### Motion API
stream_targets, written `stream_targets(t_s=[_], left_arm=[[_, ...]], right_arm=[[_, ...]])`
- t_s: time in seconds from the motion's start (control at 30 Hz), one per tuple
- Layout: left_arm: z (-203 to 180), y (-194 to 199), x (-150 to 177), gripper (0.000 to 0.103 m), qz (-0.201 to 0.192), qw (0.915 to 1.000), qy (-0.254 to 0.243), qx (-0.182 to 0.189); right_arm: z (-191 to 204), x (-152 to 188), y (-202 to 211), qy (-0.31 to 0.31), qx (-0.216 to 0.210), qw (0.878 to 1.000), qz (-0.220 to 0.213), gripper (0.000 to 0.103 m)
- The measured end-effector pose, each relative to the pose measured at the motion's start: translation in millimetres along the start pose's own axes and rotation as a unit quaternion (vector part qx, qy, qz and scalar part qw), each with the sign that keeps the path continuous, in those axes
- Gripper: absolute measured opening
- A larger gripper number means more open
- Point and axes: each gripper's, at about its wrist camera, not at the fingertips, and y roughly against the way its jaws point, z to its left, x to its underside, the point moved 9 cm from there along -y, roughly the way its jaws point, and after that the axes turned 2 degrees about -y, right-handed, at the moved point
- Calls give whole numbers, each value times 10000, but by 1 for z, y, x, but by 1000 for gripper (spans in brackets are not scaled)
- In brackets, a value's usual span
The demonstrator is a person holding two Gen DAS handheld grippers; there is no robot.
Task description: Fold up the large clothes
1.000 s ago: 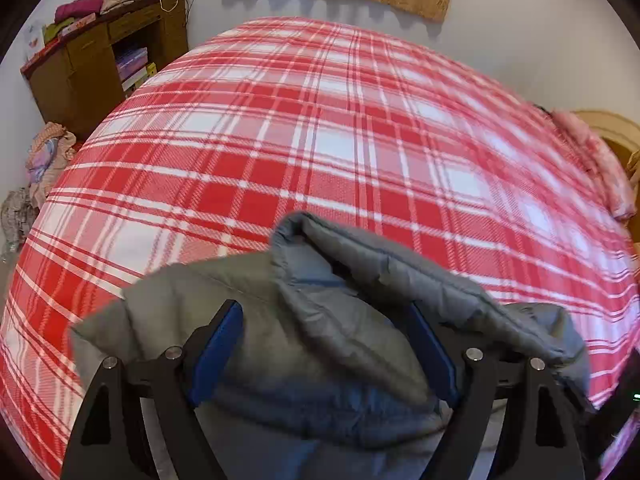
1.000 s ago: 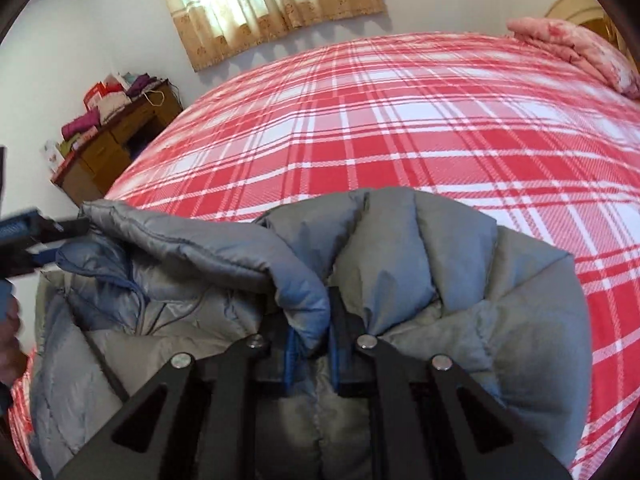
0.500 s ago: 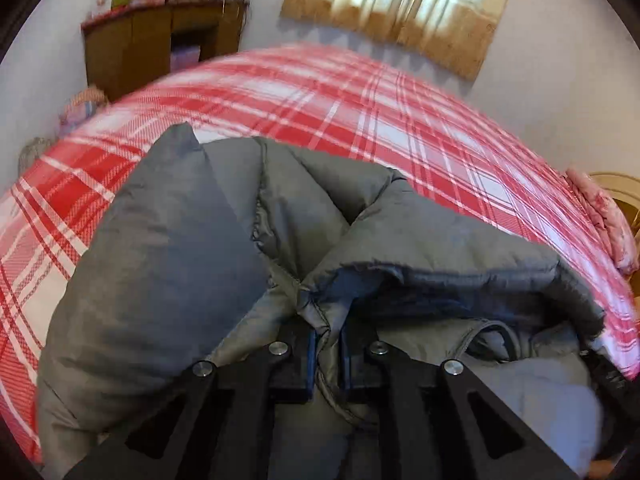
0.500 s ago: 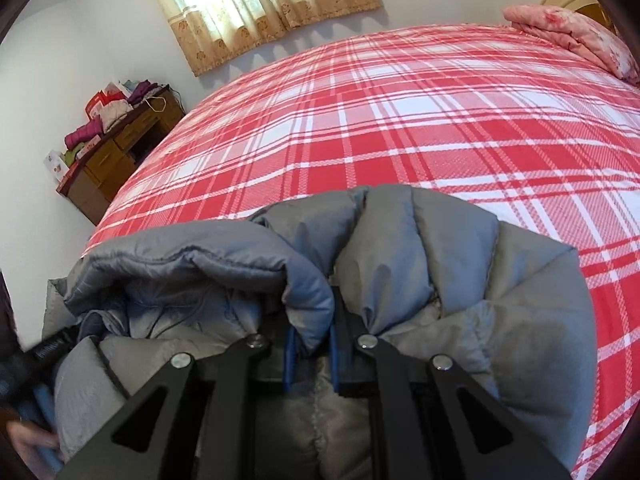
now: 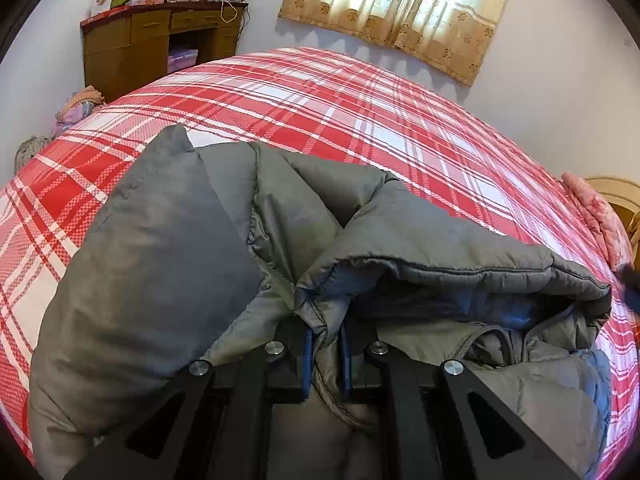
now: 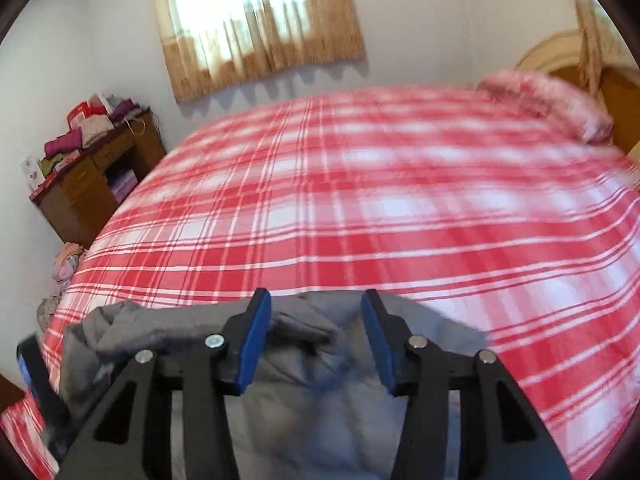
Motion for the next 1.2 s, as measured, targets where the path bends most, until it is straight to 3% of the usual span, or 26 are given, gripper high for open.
stream_targets(t_s=[0.1, 0.2, 0.33, 0.43, 0.53, 0.57, 0.63, 0.7, 0.73, 0.83, 0.93, 1.2], left_arm=[[-1, 10, 3, 11, 195, 9995, -188, 152], [1, 40, 0, 11, 20, 9987, -492, 105], [-1, 94, -16, 13, -408, 9976, -478, 283], [-23, 115, -43, 15, -654, 9950, -596, 471], [-50, 120, -71, 17, -885, 9924, -749, 416], [-56, 117, -77, 20, -908, 9922, -714, 472], [-73, 93, -83, 43, -671, 9936, -799, 422], [-81, 65, -79, 45, -605, 9910, -1196, 57], [-79, 47, -71, 45, -558, 9882, -1398, -294], [-55, -5, -36, 45, -30, 9846, -1582, -738], [-38, -23, -17, 45, -39, 9895, -1352, -510], [-42, -31, -17, 47, 16, 9857, -1540, -680]], right_arm=[[-5, 45, -49, 83, 6, 9967, 802, 38], [-11, 59, -46, 353, -92, 9985, 407, 37], [-11, 59, -45, 366, -104, 9988, 301, 37], [-6, 59, -44, 513, 48, 9984, 238, 38], [-2, 61, -42, 677, 234, 9973, 177, 38], [-1, 61, -42, 718, 282, 9969, 164, 38], [-1, 62, -43, 770, 343, 9963, 148, 38], [-1, 62, -42, 821, 410, 9957, 121, 39], [-1, 62, -42, 845, 437, 9954, 108, 39], [-1, 62, -42, 895, 499, 9947, 94, 39], [0, 62, -43, 917, 512, 9944, 94, 40], [-1, 62, -46, 905, 534, 9943, 155, 41]])
